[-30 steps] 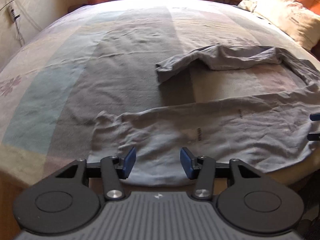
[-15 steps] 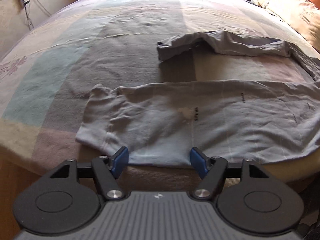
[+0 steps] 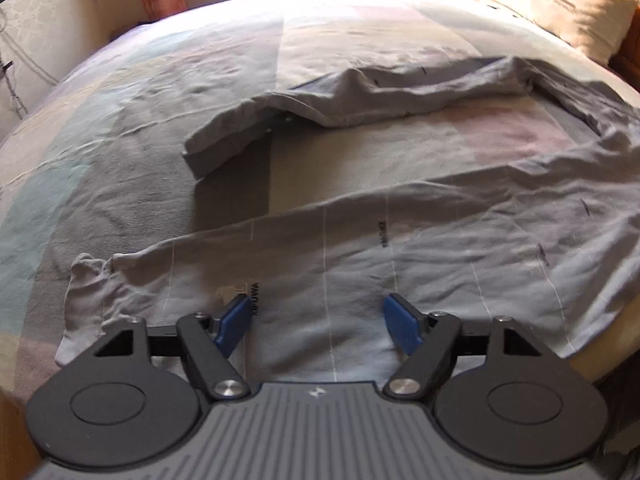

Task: Fold clothes

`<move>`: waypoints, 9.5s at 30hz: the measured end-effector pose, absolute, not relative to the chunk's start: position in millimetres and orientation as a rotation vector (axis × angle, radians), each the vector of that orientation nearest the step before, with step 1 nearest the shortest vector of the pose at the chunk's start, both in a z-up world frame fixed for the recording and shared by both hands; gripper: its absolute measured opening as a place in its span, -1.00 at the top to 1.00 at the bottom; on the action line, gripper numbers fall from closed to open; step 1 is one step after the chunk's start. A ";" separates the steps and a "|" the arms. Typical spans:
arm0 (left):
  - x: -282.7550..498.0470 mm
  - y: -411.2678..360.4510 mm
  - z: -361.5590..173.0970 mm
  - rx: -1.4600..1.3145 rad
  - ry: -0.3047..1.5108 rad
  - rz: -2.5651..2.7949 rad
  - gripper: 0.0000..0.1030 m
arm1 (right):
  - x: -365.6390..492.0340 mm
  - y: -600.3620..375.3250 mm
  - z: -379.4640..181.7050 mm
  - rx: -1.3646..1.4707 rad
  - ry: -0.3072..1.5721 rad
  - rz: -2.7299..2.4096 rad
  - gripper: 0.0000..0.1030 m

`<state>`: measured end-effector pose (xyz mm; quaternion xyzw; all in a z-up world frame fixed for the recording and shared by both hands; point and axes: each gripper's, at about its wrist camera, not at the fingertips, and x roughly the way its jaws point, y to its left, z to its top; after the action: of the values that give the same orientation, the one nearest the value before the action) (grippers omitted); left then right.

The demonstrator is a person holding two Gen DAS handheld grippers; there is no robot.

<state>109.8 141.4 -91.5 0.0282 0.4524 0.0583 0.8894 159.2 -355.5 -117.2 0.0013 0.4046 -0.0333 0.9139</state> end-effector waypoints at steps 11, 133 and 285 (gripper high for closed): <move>73.6 94.8 -28.2 0.059 0.845 0.100 -0.53 | 138.9 -283.8 -90.5 -0.082 0.750 0.190 -0.91; 152.8 -82.9 -96.7 -0.049 1.175 -0.411 -0.83 | 153.9 -386.6 -126.3 -0.039 0.835 0.087 -1.00; 270.1 317.7 -100.4 -0.885 0.524 0.109 0.69 | 177.5 -268.8 -99.3 -0.293 0.937 0.049 -1.00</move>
<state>270.1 317.7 -100.4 -0.4230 0.2505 0.0519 0.8693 177.5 -268.8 -99.3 -0.1406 0.4499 0.0234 0.8816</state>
